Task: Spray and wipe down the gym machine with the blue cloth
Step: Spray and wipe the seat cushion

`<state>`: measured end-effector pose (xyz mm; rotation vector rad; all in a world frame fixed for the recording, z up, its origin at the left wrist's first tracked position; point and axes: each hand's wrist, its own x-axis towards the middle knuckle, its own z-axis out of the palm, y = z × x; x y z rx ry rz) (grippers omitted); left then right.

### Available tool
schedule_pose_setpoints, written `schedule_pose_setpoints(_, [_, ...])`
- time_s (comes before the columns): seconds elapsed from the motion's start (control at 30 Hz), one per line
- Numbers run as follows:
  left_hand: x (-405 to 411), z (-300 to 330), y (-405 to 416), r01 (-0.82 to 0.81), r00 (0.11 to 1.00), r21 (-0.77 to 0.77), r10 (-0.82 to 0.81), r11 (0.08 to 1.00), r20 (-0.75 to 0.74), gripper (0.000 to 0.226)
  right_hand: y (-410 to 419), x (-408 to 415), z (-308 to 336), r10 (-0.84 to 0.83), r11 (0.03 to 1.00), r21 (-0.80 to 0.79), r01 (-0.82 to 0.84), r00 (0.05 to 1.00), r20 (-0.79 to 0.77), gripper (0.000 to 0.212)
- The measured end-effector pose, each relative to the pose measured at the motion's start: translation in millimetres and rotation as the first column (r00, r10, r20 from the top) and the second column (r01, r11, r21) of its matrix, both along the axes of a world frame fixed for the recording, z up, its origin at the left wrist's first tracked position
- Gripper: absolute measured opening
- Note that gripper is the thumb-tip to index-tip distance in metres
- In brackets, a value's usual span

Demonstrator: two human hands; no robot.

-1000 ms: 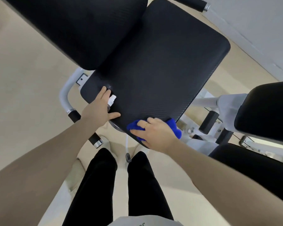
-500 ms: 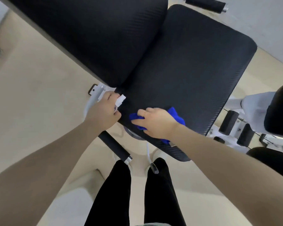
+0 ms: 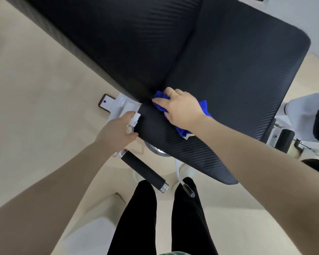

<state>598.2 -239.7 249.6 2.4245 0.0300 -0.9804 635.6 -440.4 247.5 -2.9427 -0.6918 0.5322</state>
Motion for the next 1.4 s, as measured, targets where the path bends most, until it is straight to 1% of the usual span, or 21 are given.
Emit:
schedule_pose_setpoints(0.03, [1, 0, 0, 0.01, 1.0, 0.006, -0.01, 1.0, -0.005, 0.051, -10, 11, -1, -0.027, 1.0, -0.006, 0.027, 0.997, 0.076, 0.045])
schedule_pose_setpoints(0.07, [1, 0, -1, 0.015, 1.0, 0.011, -0.015, 1.0, 0.002, 0.05, -22, 23, -2, -0.151, 0.988, -0.005, 0.154, 0.977, 0.154, 0.044])
schedule_pose_setpoints(0.1, [-1, -1, -2, 0.012, 1.0, 0.015, -0.012, 1.0, 0.018, 0.049, -34, 34, -3, -0.351, 0.934, -0.007, 0.358, 0.919, 0.179, 0.044])
schedule_pose_setpoints(0.13, [-4, -2, -4, 0.008, 0.999, 0.011, -0.009, 1.0, 0.05, 0.047, -41, 42, -5, -0.523, 0.846, -0.026, 0.533, 0.837, 0.16, 0.045])
schedule_pose_setpoints(0.17, [-8, -3, -6, 0.009, 0.997, 0.003, -0.01, 1.0, 0.079, 0.046, -40, 45, -7, -0.611, 0.782, -0.061, 0.621, 0.782, 0.125, 0.045])
schedule_pose_setpoints(0.2, [-11, -3, -8, 0.005, 0.995, -0.013, -0.004, 1.0, 0.098, 0.047, -32, 45, -9, -0.615, 0.775, -0.097, 0.625, 0.78, 0.115, 0.046])
schedule_pose_setpoints(0.23, [-13, -4, -10, -0.021, 0.995, -0.035, 0.024, 0.999, 0.092, 0.048, -20, 42, -6, -0.57, 0.807, -0.119, 0.579, 0.815, 0.103, 0.047])
schedule_pose_setpoints(0.3, [-9, -6, -11, -0.134, 0.99, -0.097, 0.137, 0.986, 0.026, 0.046, 3, 25, -1, -0.373, 0.922, -0.08, 0.378, 0.925, 0.07, 0.046])
schedule_pose_setpoints(0.37, [0, -4, -6, -0.283, 0.959, -0.168, 0.278, 0.944, -0.056, 0.042, 16, -4, 0, -0.173, 0.983, -0.055, 0.173, 0.985, 0.007, 0.048])
schedule_pose_setpoints(0.47, [9, 7, 7, -0.335, 0.942, -0.185, 0.333, 0.924, -0.042, 0.042, 27, -36, 9, 0.087, 0.993, -0.068, -0.094, 0.991, -0.103, 0.052])
schedule_pose_setpoints(0.57, [9, 12, 20, -0.342, 0.939, -0.153, 0.345, 0.927, -0.009, 0.047, 41, -37, 11, 0.275, 0.949, -0.114, -0.293, 0.95, -0.149, 0.051])
schedule_pose_setpoints(0.63, [2, 11, 27, -0.354, 0.934, -0.153, 0.357, 0.923, -0.009, 0.042, 45, -25, 8, 0.222, 0.957, -0.173, -0.234, 0.971, -0.087, 0.052])
schedule_pose_setpoints(0.7, [-7, 8, 31, -0.383, 0.922, -0.177, 0.386, 0.906, -0.023, 0.042, 51, -24, 2, 0.064, 0.975, -0.214, -0.067, 0.998, -0.023, 0.053])
schedule_pose_setpoints(0.77, [-16, 6, 31, -0.374, 0.925, -0.191, 0.378, 0.908, -0.015, 0.038, 58, -35, -4, -0.01, 0.983, -0.181, 0.01, 1.0, 0.0, 0.051])
schedule_pose_setpoints(0.87, [-30, 9, 23, -0.336, 0.941, -0.204, 0.339, 0.92, -0.022, 0.023, 57, -62, -5, 0.181, 0.981, -0.075, -0.179, 0.983, 0.014, 0.035])
schedule_pose_setpoints(0.97, [-36, 17, 10, -0.251, 0.967, -0.192, 0.253, 0.949, -0.013, 0.024, 24, -79, 6, 0.27, 0.962, -0.025, -0.27, 0.963, -0.012, 0.027])
schedule_pose_setpoints(1.03, [-37, 24, 2, -0.155, 0.987, -0.178, 0.159, 0.972, 0.011, 0.028, -5, -97, 17, 0.285, 0.958, -0.003, -0.286, 0.956, -0.074, 0.032])
schedule_pose_setpoints(1.13, [-36, 29, -10, -0.046, 0.998, -0.224, 0.055, 0.973, 0.034, 0.022, -47, -125, 30, 0.267, 0.962, -0.021, -0.272, 0.957, -0.116, 0.04])
schedule_pose_setpoints(1.23, [-39, 26, -18, 0.031, 0.998, -0.248, -0.017, 0.968, 0.058, 0.015, -51, -130, 28, 0.223, 0.972, -0.054, -0.23, 0.967, -0.12, 0.036])
schedule_pose_setpoints(1.33, [-44, 21, -18, 0.02, 0.998, -0.276, -0.001, 0.961, 0.066, 0.011, -19, -113, 24, 0.238, 0.966, -0.081, -0.244, 0.968, -0.078, 0.03])
schedule_pose_setpoints(1.4, [-49, 17, -15, -0.024, 0.997, -0.281, 0.045, 0.959, 0.067, 0.019, 2, -103, 17, 0.218, 0.97, -0.093, -0.224, 0.974, -0.069, 0.031])
